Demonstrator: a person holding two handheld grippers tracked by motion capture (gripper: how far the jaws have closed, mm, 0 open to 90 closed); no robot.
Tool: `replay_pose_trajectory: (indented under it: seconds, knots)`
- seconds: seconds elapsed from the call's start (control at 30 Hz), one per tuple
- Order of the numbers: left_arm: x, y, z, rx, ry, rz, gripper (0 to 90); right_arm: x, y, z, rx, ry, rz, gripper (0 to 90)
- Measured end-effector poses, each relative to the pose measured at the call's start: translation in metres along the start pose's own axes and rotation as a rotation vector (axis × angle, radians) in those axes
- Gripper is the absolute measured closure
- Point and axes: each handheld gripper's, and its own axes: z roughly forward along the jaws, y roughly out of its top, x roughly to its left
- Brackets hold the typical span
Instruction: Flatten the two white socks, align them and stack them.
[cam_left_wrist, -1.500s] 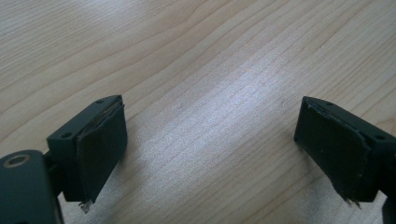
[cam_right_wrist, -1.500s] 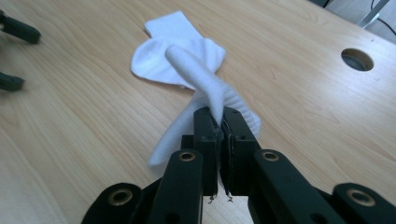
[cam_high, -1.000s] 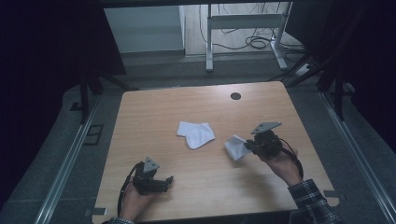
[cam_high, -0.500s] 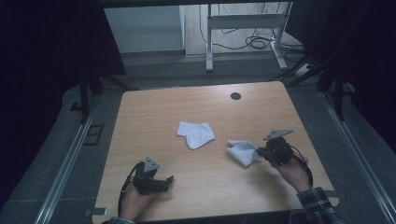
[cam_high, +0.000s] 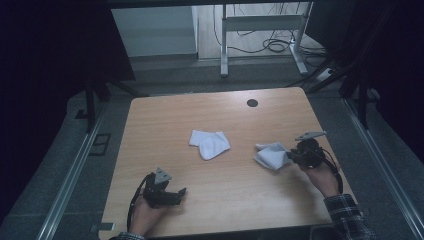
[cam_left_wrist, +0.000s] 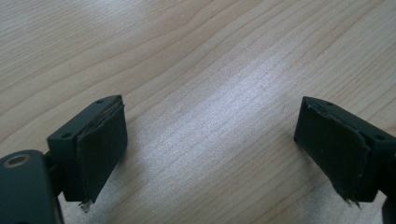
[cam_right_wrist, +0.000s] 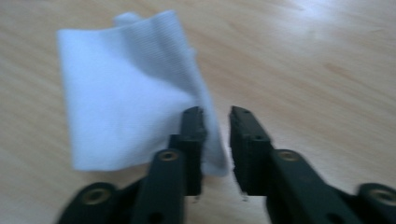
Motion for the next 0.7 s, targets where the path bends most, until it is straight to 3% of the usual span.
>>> replay_pose_trajectory:
  seconds: [0.2, 0.3, 0.43, 0.7]
  knots:
    - [-0.001, 0.0, 0.0, -0.001, 0.001, -0.006, 9.6, -0.003, 0.008, -0.011, -0.041, 0.019, 0.013, 67.7]
    - [-0.001, 0.001, 0.0, 0.002, 0.002, -0.006, 9.6, 0.004, 0.014, -0.019, -0.062, 0.067, 0.005, 66.2]
    - [-0.001, 0.001, 0.0, 0.002, 0.002, -0.006, 9.6, 0.02, 0.017, -0.018, -0.074, 0.143, -0.008, 65.9]
    - [-0.001, 0.0, 0.0, 0.0, 0.001, -0.006, 9.6, 0.061, 0.02, -0.004, -0.04, 0.276, -0.094, 77.6]
